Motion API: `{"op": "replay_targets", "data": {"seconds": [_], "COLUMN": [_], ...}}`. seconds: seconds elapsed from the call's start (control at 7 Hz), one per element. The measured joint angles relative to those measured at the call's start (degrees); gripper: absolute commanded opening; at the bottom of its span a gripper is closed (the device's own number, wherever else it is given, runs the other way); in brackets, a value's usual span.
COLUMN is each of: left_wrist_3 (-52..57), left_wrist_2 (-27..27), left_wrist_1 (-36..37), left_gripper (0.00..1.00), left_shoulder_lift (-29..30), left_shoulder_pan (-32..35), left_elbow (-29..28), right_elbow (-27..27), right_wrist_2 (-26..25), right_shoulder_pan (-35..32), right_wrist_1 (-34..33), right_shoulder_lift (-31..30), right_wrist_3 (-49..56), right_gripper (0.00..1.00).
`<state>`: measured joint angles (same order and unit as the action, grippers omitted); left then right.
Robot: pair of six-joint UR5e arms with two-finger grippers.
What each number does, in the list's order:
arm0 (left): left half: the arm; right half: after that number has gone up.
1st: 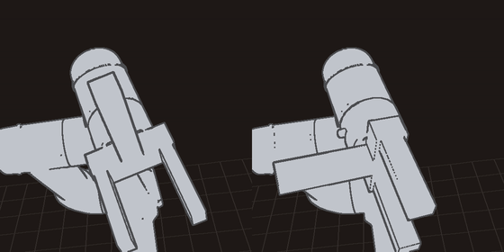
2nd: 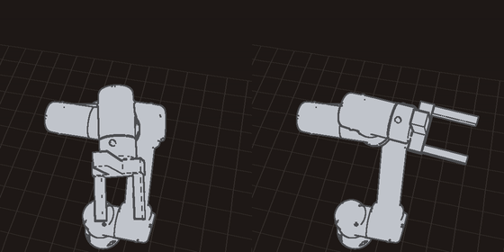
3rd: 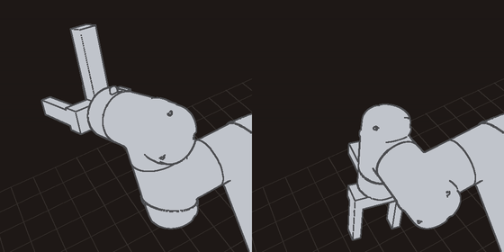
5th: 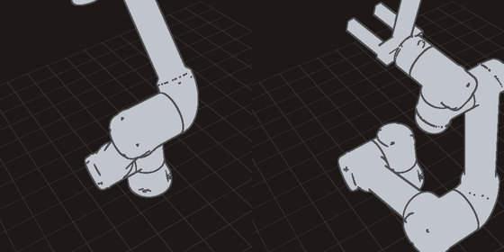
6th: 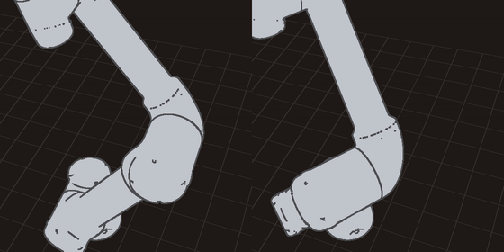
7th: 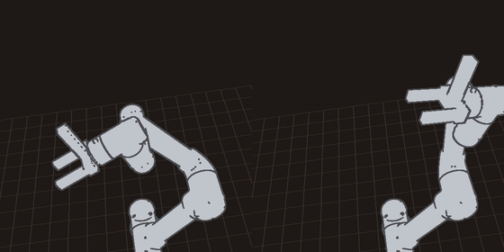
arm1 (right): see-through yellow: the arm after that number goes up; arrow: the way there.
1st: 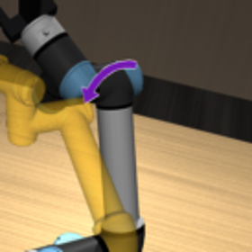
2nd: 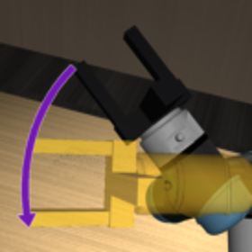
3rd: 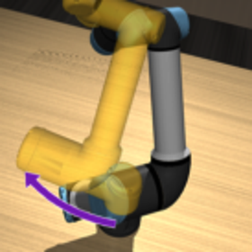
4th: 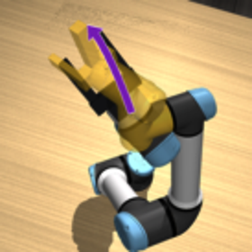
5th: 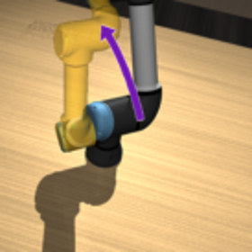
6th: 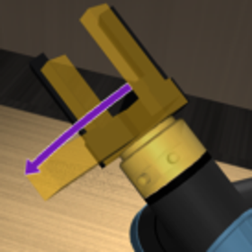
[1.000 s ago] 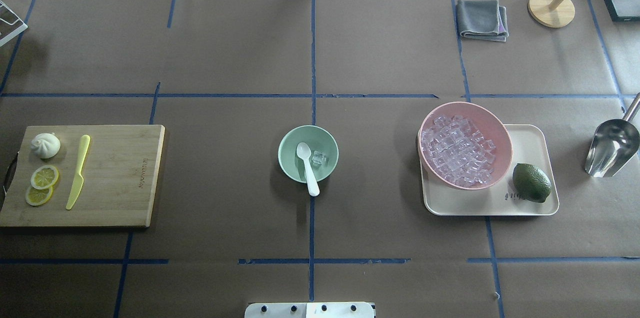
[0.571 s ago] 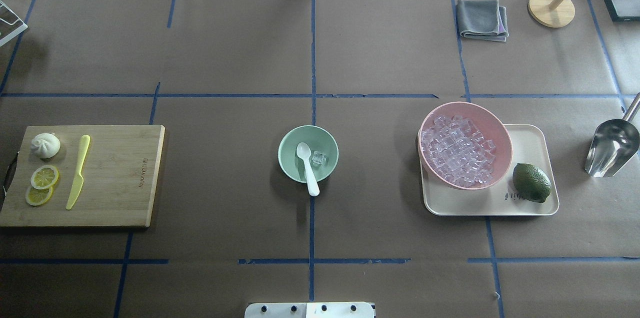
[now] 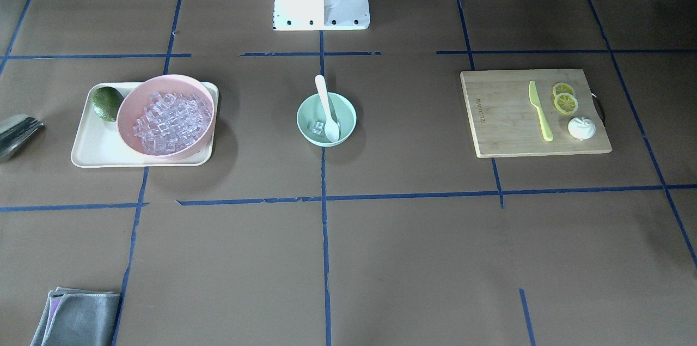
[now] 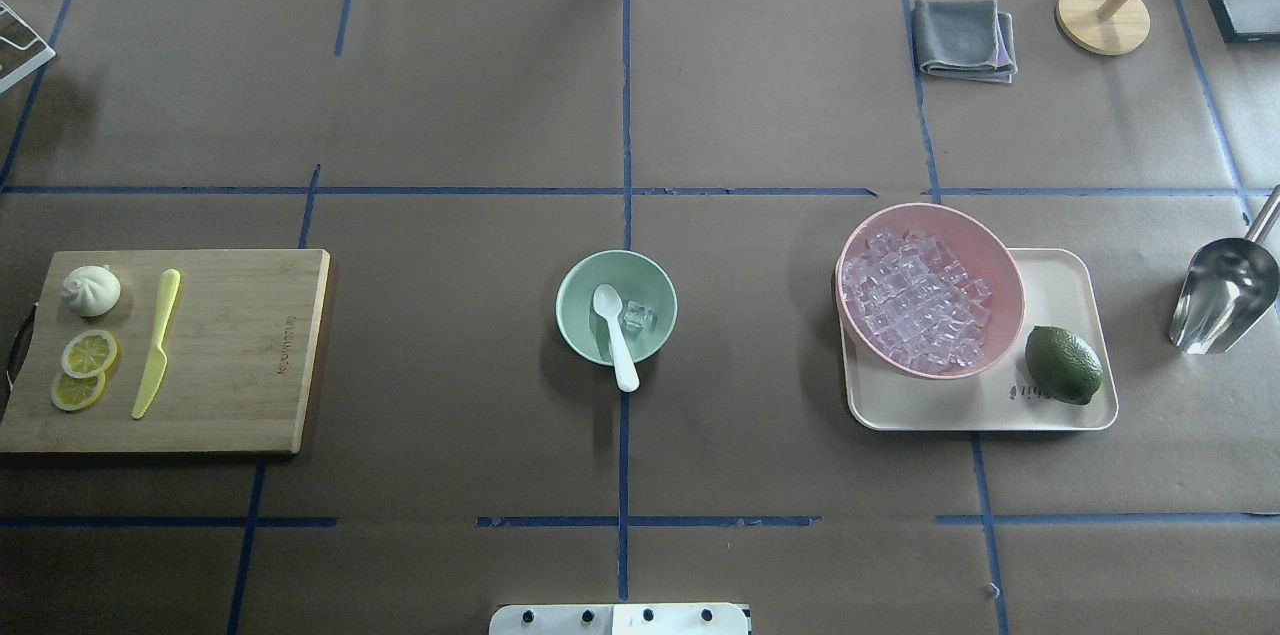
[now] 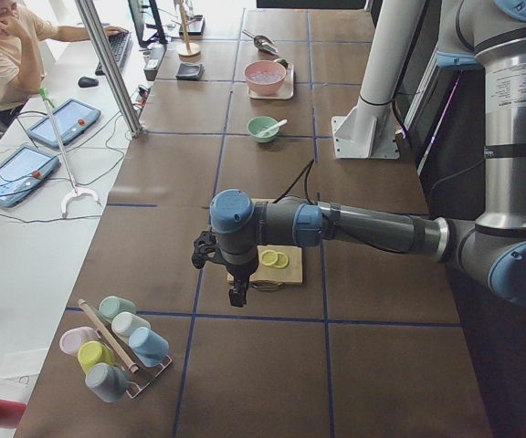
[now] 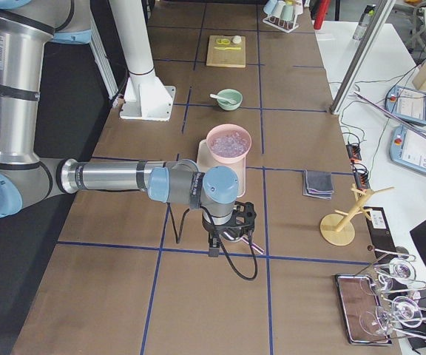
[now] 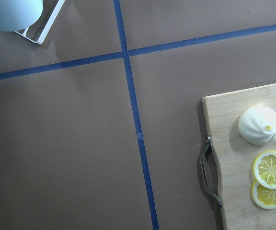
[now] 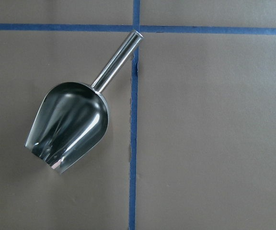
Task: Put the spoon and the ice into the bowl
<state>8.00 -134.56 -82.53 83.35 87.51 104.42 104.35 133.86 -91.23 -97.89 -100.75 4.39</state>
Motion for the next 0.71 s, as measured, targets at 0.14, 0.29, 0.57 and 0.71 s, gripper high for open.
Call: {"op": "replay_targets", "data": {"seconds": [0.14,0.29,0.57,0.71], "left_wrist_3": [0.0,0.0,0.2,0.32], "left_wrist_2": [0.0,0.0,-0.02,-0.04], "left_wrist_1": [0.0,0.0,-0.12,-0.28], "left_gripper": [1.0,1.0,1.0,1.0], "left_shoulder_lift": [0.01,0.01,0.03,-0.05], "left_shoulder_pan": [-0.03,-0.04,-0.01,0.0], "left_elbow": [-0.07,-0.16,-0.65,-0.8], "right_elbow": [0.13,0.19,0.16,0.13], "right_wrist_2": [0.16,0.57,1.53,1.65], "right_shoulder_pan": [0.0,0.0,0.0,0.0], "right_wrist_1": [0.1,0.12,0.14,0.15], "right_shoulder_lift": [0.0,-0.03,-0.06,-0.06], "right_wrist_3": [-0.3,-0.5,-0.75,-0.77], "right_gripper": [1.0,1.0,1.0,1.0]}}
